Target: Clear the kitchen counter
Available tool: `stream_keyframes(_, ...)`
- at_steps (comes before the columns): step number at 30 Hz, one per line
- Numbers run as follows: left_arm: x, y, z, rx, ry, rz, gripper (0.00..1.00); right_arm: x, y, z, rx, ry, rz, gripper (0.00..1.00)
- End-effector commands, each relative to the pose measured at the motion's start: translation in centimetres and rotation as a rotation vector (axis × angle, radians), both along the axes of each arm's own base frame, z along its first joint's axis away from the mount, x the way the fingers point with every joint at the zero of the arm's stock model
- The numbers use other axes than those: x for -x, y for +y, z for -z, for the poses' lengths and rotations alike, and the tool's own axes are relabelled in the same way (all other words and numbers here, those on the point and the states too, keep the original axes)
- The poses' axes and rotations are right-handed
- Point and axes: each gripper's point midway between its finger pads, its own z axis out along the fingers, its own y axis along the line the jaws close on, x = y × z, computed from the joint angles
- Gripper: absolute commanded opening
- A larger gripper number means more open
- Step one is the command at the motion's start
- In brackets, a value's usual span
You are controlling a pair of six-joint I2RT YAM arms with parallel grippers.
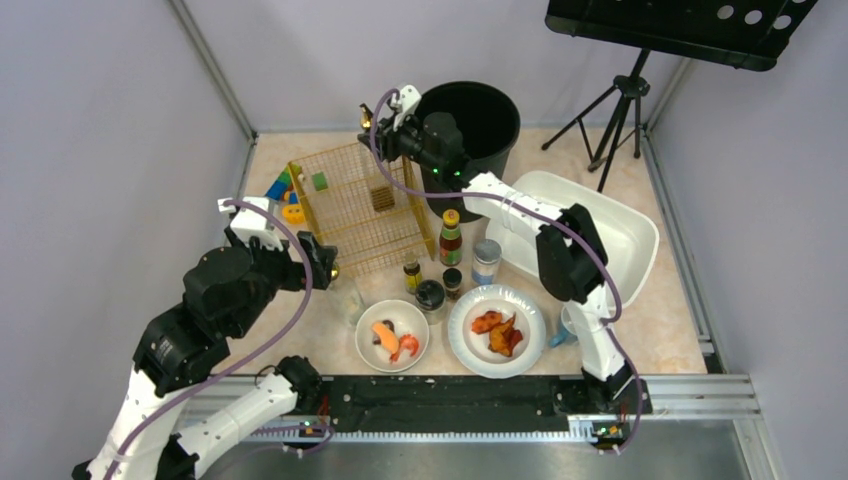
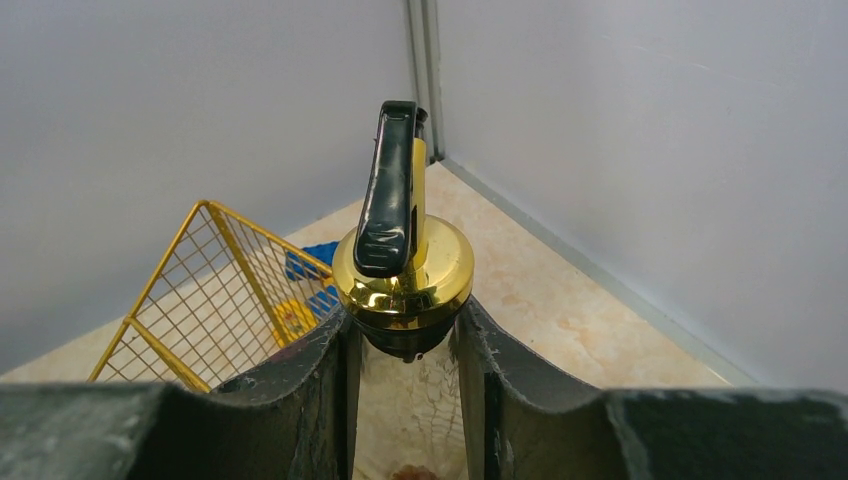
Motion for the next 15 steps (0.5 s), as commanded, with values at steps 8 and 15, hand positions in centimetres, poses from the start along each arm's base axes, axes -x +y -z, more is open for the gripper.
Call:
stream_keyframes(8,-0.5,-0.5,-0.5,0.021,-0.024,0.008,0.99,-0.6,-0.4,-1.9,-0.037,-0.054,0.012,0.04)
stream_keyframes(15,-0.5,-0.5,-0.4,0.022,-0.023,0.007,0.99,-0.8,-0.6,-1.6,-0.036,-0.049,0.022,0.09)
